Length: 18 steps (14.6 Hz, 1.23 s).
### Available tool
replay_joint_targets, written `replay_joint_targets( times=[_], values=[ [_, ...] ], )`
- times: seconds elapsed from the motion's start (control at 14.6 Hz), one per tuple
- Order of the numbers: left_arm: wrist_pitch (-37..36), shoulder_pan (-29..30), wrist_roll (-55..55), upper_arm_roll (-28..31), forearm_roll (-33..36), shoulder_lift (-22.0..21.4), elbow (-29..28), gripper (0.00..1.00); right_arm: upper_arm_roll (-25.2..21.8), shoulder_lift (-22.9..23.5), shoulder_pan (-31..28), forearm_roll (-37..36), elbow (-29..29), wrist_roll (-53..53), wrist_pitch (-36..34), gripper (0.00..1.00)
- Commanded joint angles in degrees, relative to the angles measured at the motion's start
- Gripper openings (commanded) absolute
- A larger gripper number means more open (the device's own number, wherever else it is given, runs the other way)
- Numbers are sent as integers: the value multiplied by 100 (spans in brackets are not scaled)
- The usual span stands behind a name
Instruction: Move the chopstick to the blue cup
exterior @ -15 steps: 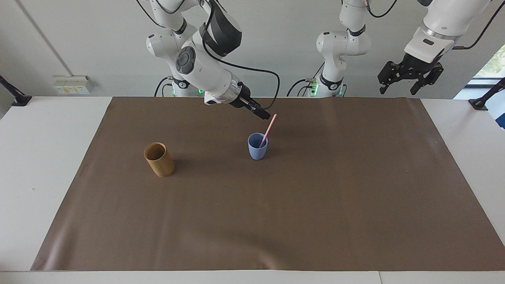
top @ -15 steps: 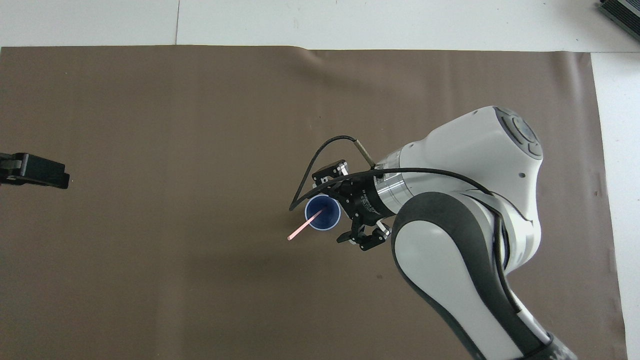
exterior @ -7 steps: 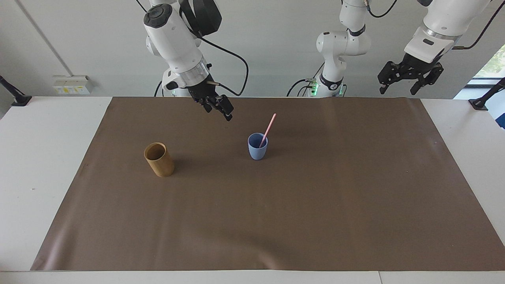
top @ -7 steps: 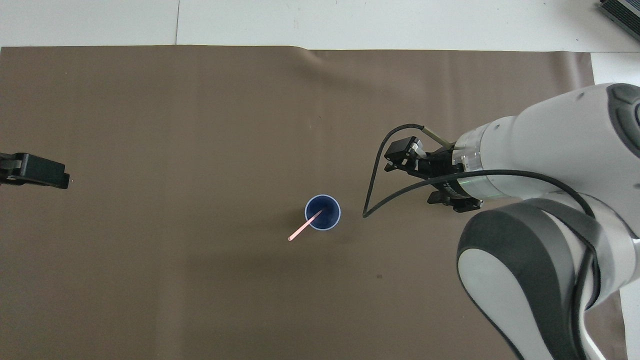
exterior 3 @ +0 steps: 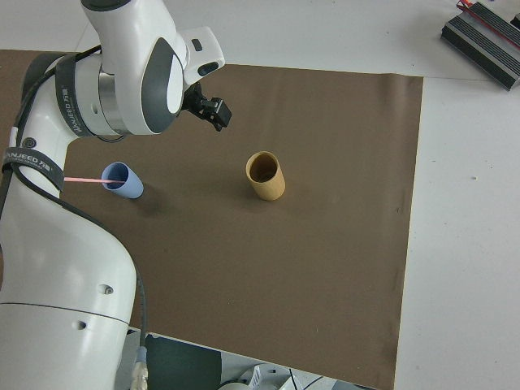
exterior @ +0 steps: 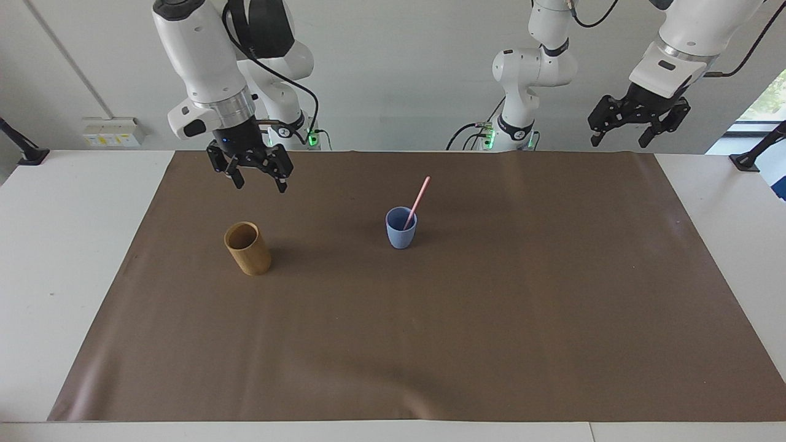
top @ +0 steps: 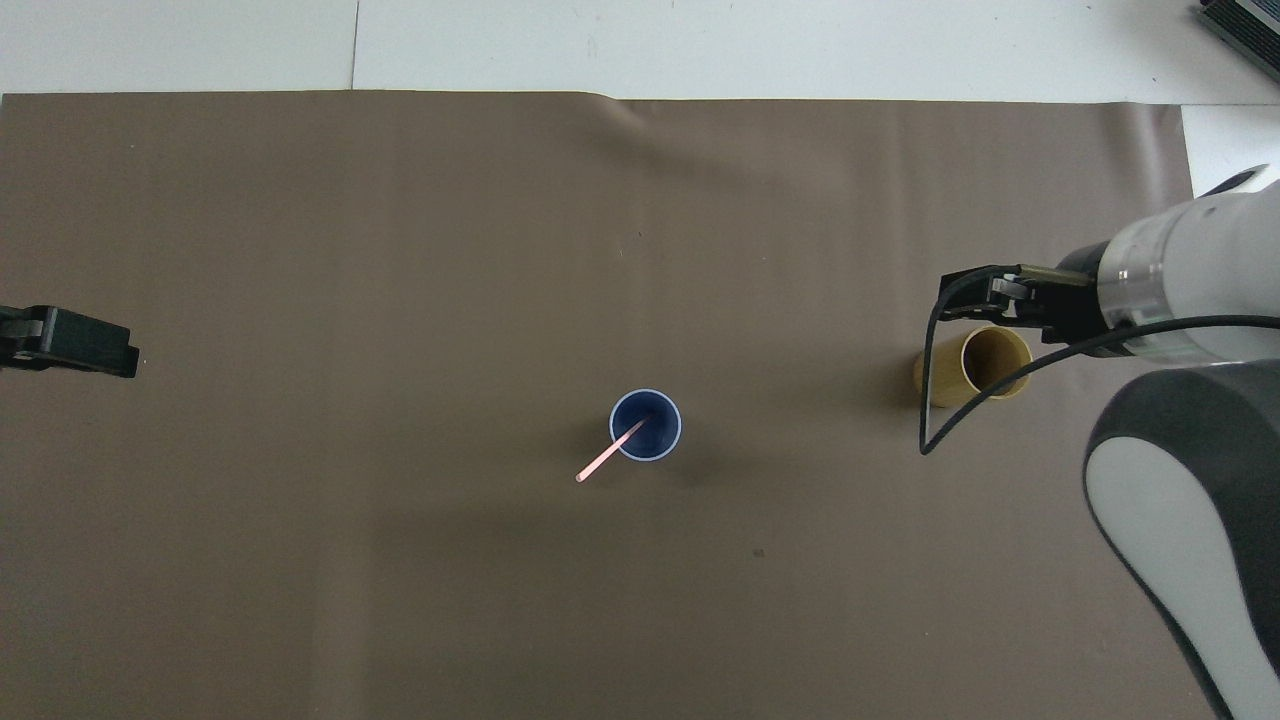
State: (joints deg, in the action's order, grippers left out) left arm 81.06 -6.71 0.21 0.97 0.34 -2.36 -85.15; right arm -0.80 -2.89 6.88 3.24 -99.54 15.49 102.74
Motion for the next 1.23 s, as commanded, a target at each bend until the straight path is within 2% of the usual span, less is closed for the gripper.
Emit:
replay_joint_targets(
  times=[0.0,0.27,0.48,0.62,0.89,1.17],
  values=[
    [-3,-23,5,35,-17,-72,-63,100,72,-71,-335,-261,433,-589,-526,100],
    [-11,-23,5,35,-17,-72,-72,100,72,-1,-635,-464,1103,-977,-1238,100],
    [-11,-23,-3,35,-17,-72,-72,100,37,-53,-767,-455,1103,-977,-1292,100],
    [-20,-23,-12,35,-17,-81,-89,100,-7,-246,-811,-438,885,-977,-1510,100],
    [-20,-23,-12,35,-17,-81,-89,100,1,-256,-767,-411,875,-995,-1617,100],
    [-11,-14,-12,35,-17,-81,-89,100,-7,-308,-767,-508,787,-1540,-1617,100]
  ],
)
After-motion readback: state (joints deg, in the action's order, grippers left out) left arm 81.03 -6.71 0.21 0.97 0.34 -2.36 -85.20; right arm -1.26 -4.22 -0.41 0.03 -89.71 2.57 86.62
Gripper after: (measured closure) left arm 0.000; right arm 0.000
